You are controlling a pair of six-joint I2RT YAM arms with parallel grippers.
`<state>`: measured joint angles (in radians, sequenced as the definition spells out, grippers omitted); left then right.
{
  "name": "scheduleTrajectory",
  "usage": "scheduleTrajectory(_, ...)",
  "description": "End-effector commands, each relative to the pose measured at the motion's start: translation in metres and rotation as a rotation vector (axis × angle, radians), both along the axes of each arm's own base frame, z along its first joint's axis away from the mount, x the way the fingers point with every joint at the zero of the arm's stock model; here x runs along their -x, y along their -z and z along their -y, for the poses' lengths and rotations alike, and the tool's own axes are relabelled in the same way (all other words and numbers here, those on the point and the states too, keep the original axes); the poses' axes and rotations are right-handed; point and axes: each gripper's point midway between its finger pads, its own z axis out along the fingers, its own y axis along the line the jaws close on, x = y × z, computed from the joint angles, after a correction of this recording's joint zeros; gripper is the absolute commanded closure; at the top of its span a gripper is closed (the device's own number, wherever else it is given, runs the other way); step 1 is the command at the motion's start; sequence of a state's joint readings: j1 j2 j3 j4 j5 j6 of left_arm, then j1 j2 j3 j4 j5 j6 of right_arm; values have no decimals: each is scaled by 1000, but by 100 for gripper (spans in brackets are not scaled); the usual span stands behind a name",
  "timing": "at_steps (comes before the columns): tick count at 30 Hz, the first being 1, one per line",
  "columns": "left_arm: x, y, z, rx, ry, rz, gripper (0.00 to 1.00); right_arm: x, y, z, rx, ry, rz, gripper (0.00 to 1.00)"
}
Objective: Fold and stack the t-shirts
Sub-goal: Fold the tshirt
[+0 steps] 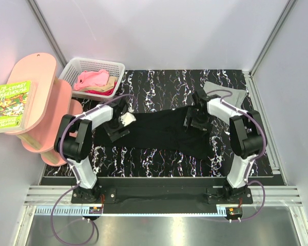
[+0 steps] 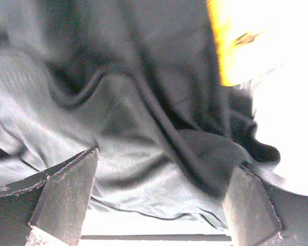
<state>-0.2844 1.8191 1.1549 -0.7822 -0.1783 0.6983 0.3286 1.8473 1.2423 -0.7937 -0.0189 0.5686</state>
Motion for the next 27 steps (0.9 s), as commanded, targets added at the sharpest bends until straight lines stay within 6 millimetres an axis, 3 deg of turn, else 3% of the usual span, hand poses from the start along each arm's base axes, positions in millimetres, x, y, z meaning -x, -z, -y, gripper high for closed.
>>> scheduleTrajectory(1, 47, 7, 0, -15, 30, -116, 1, -45, -10, 10, 23, -33, 53, 0)
scheduleTrajectory(9, 121, -10, 13, 73, 100, -324, 1, -88, -3, 6, 29, -41, 46, 0)
scheduleTrajectory(17, 175, -32, 56, 231, 183, -568, 1, -130, 1, -19, -55, -48, 74, 0)
scheduleTrajectory(21, 183, -34, 69, 247, 202, -601, 1, -165, 8, -30, -72, -80, 105, 0)
scheduleTrajectory(23, 186, -34, 72, 256, 203, -608, 1, -173, 8, -33, -82, -94, 104, 0)
scheduleTrajectory(24, 188, -34, 72, 259, 201, -612, 1, -187, 5, -37, -83, -109, 134, 0)
scheduleTrajectory(26, 188, -35, 72, 260, 202, -606, 1, -196, -3, -39, -93, -122, 154, 0)
scheduleTrajectory(27, 188, -34, 70, 250, 202, -604, 1, -210, -17, -45, -109, -138, 204, 0)
